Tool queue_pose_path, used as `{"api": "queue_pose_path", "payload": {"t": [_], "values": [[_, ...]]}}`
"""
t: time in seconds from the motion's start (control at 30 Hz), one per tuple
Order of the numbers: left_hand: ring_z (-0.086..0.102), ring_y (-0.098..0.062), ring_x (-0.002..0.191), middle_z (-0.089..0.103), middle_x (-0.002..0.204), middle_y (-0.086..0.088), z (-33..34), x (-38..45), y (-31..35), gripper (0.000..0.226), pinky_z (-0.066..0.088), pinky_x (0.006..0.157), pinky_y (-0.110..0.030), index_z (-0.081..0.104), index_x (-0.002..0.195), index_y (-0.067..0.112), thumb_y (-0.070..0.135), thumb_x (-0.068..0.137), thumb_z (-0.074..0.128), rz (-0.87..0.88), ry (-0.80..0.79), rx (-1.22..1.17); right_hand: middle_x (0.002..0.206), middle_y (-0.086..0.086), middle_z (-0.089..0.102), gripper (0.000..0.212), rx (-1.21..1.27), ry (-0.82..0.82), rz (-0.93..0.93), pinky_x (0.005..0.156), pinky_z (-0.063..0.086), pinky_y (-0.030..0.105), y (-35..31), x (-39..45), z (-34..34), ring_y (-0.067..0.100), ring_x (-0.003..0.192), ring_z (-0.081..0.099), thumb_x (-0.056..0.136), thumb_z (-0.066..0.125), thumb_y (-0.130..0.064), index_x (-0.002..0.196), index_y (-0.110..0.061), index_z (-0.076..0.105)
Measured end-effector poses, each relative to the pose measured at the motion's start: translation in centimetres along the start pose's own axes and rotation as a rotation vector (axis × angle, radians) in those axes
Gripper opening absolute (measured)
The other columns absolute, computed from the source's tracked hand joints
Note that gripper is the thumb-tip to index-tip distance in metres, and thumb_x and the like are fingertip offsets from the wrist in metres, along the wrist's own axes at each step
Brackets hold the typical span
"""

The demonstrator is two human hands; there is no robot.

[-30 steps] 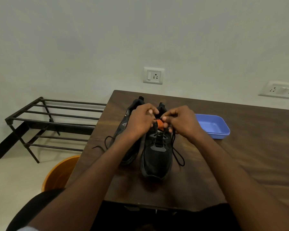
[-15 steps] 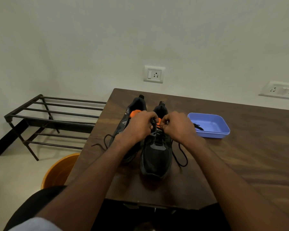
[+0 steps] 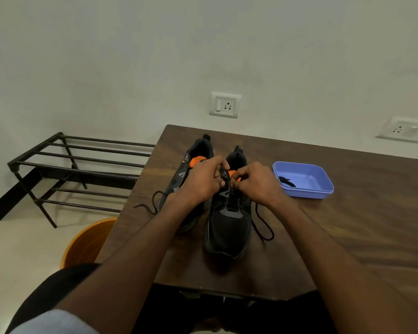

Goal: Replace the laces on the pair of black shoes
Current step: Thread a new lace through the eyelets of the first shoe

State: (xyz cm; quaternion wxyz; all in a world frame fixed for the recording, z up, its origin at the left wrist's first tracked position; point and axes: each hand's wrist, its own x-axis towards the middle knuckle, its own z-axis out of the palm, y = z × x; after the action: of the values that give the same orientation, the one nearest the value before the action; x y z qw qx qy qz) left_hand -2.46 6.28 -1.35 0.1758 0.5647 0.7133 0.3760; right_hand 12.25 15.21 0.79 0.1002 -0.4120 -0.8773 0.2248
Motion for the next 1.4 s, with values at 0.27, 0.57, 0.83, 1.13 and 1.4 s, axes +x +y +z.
{"api": "queue_pose_path", "payload": {"t": [0.27, 0.57, 0.83, 1.13, 1.4], "values": [[0.066, -0.004, 0.079, 0.068, 0.085, 0.004, 0.0, -0.6, 0.2, 0.013, 0.055, 0.071, -0.017, 0.067, 0.094, 0.015, 0.002, 0.093, 0.07, -0.056, 0.027, 0.01, 0.09, -0.005, 0.074, 0.022, -0.052, 0.085, 0.047, 0.071, 0.063, 0.042, -0.5, 0.0, 1.2, 0.018, 0.076, 0.069, 0.09, 0.065, -0.015, 0.08, -0.032, 0.072], [0.067, -0.009, 0.083, 0.069, 0.092, 0.0, -0.6, -0.9, 1.0, 0.004, 0.055, 0.073, -0.022, 0.065, 0.096, 0.013, 0.012, 0.098, 0.061, -0.002, 0.094, -0.046, 0.108, 0.001, 0.07, 0.03, -0.078, -0.054, 0.018, 0.081, 0.061, 0.042, -0.5, 0.4, 0.3, 0.02, 0.089, 0.067, 0.089, 0.071, -0.018, 0.116, -0.029, 0.066], [0.062, -0.007, 0.082, 0.063, 0.093, 0.005, -2.6, 0.3, 2.0, 0.005, 0.054, 0.075, -0.025, 0.061, 0.108, 0.022, 0.024, 0.103, 0.06, -0.107, 0.233, -0.195, 0.111, 0.0, 0.068, 0.039, 0.063, -0.14, 0.037, 0.089, 0.057, 0.035, 0.5, 0.1, -1.4, 0.017, 0.099, 0.065, 0.087, 0.081, -0.032, 0.122, -0.023, 0.067], [0.068, -0.008, 0.084, 0.072, 0.093, 0.002, -1.2, -0.4, 1.6, 0.009, 0.048, 0.068, -0.019, 0.069, 0.095, 0.016, 0.019, 0.101, 0.063, -0.172, 0.127, -0.173, 0.122, 0.003, 0.065, 0.064, 0.152, -0.244, 0.07, 0.09, 0.055, 0.035, 0.8, 0.1, -1.6, 0.018, 0.105, 0.064, 0.081, 0.087, -0.028, 0.135, -0.02, 0.056], [0.062, -0.008, 0.08, 0.065, 0.092, 0.005, -2.7, 0.1, 1.9, 0.025, 0.047, 0.067, -0.022, 0.064, 0.11, 0.017, 0.038, 0.097, 0.068, -0.179, 0.141, -0.142, 0.128, 0.004, 0.064, 0.073, 0.067, -0.226, 0.061, 0.086, 0.05, 0.031, 0.9, 0.3, -1.4, 0.019, 0.107, 0.061, 0.079, 0.089, -0.03, 0.142, -0.021, 0.053]]}}
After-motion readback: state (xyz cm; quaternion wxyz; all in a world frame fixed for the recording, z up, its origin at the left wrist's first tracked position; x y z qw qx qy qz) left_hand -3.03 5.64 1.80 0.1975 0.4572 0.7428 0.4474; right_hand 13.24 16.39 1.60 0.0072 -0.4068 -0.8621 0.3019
